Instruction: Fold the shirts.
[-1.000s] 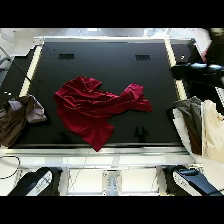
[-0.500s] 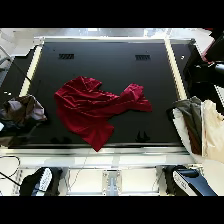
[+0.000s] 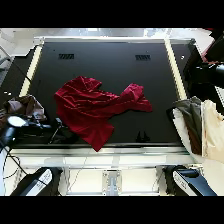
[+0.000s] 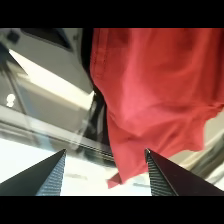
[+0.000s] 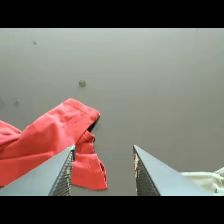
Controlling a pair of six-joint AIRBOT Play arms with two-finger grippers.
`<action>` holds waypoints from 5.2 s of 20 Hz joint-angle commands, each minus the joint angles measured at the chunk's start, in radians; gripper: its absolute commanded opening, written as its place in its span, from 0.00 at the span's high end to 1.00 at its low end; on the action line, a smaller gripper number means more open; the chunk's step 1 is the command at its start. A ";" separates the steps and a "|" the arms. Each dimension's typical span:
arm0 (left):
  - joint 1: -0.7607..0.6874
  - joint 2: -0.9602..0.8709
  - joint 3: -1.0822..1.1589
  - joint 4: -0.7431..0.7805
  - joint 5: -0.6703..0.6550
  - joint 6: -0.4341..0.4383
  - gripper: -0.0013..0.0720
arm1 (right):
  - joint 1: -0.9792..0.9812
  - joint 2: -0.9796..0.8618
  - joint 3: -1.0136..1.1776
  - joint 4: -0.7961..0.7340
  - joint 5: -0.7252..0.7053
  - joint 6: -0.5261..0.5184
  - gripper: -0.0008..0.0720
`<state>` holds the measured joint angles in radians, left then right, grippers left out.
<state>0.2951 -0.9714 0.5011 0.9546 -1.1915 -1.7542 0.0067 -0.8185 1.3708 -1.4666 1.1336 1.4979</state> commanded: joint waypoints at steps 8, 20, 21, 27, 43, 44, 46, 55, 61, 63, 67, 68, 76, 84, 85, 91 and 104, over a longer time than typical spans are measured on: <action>-0.114 -0.207 -0.004 -0.159 0.225 0.079 0.36 | 0.000 0.001 0.001 0.006 0.061 0.000 0.43; -0.114 -0.244 -0.002 -0.356 0.271 0.249 0.96 | -0.024 0.011 -0.245 -0.141 0.028 0.114 0.43; -0.114 -0.238 -0.002 -0.365 0.270 0.269 0.96 | -0.048 0.022 -0.396 -0.117 -0.068 0.214 0.43; -0.114 -0.216 -0.001 -0.365 0.268 0.279 0.96 | -0.064 0.034 -1.084 0.447 -0.792 0.686 0.44; -0.114 -0.216 -0.001 -0.364 0.272 0.306 0.96 | 0.075 -0.502 -0.761 0.661 -0.815 0.340 0.47; -0.114 -0.216 -0.001 -0.365 0.272 0.305 0.96 | 0.075 -0.516 -0.751 0.662 -0.816 0.340 0.49; -0.114 -0.216 -0.001 -0.365 0.272 0.306 0.96 | 0.075 -0.535 -0.728 0.661 -0.824 0.339 0.49; -0.105 -0.178 0.013 -0.365 0.265 0.377 0.96 | 0.075 -0.557 -0.576 0.700 -0.812 0.229 0.97; -0.019 0.206 0.166 -0.347 0.261 0.546 0.97 | 0.041 -0.140 -0.440 0.442 -0.500 0.052 0.97; -0.002 0.367 0.246 -0.270 0.261 0.527 0.97 | 0.042 0.047 -0.397 0.323 -0.327 0.052 0.97; 0.062 0.586 0.493 0.023 0.262 0.304 0.97 | 0.042 0.418 -0.294 0.256 -0.136 0.053 0.97; 0.079 0.608 0.577 0.095 0.262 0.272 0.97 | 0.042 0.484 -0.254 0.257 -0.136 0.058 0.97; 0.093 0.386 1.082 0.175 0.182 0.280 0.97 | 0.042 0.439 0.038 0.230 -0.098 0.005 0.97; -0.017 -0.288 0.968 0.181 -0.250 0.330 0.96 | 0.042 -0.180 -0.112 0.208 -0.004 -0.024 0.97; -0.036 -0.383 0.947 0.183 -0.238 0.330 0.96 | 0.042 -0.272 -0.152 0.219 -0.027 -0.024 0.97; -0.053 -0.728 0.942 -0.111 0.010 0.336 0.47 | 0.058 -0.552 -0.196 0.370 -0.227 -0.024 0.56; 0.526 0.059 0.609 -0.229 -0.097 0.534 0.50 | 0.055 -0.087 -0.015 0.007 -0.201 -0.022 0.56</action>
<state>0.6807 -1.1221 1.2831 0.6174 -1.2480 -1.1549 0.0616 -1.0080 1.3460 -1.4052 0.9321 1.4738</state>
